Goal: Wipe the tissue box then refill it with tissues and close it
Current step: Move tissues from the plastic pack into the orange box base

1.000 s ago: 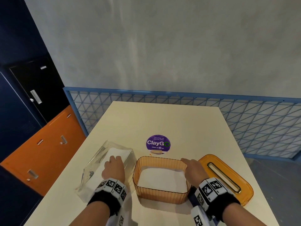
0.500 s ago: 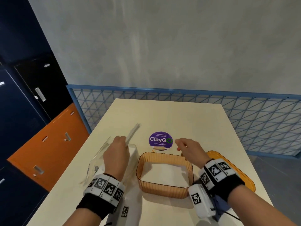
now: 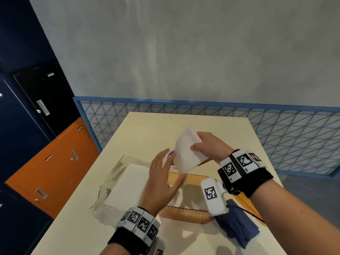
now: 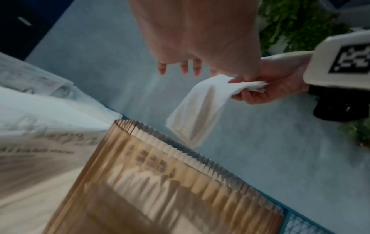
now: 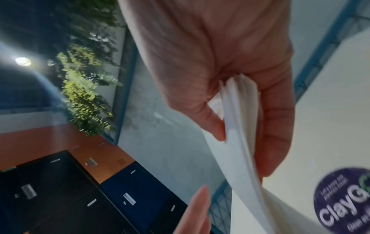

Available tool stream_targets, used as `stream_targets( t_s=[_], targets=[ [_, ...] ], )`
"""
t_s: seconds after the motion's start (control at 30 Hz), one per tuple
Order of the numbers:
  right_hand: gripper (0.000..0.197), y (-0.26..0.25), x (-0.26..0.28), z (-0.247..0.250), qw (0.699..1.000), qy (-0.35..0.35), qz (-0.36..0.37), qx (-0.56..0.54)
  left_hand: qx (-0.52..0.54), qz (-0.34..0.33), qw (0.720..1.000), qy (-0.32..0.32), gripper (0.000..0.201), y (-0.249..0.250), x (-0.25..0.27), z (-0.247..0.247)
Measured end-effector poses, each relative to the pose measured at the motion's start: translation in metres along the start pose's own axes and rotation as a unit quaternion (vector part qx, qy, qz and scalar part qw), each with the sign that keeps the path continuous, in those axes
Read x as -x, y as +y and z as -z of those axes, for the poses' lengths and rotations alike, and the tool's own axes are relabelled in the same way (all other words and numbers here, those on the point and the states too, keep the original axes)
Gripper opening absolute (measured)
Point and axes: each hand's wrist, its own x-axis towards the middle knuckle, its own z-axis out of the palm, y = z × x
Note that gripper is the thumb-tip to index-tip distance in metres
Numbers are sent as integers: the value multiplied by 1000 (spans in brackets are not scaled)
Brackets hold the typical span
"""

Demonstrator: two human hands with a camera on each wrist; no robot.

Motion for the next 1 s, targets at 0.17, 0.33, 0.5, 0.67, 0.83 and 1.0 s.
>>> stream_targets(
  t_s=[0.17,0.33,0.5,0.67,0.83,1.0],
  targets=[
    [32,-2,9,15,999,18,30,-7,431,387,811,82,49,3,-20,6],
    [35,13,9,6,994,12,-6,-105,529,423,733,-66,38,6,-33,16],
    [23,50,1,-7,988,60,-72,-120,315,406,858,-8,56,0,-35,12],
    [11,91,5,-34,985,31,-142,94,44,348,929,-114,70,-5,-13,-4],
    [29,101,13,-61,962,-14,-169,216,-146,315,914,-212,76,-8,-6,-14],
    [32,97,14,-68,938,-28,-157,309,-267,259,892,-256,74,0,-5,-17]
  ],
)
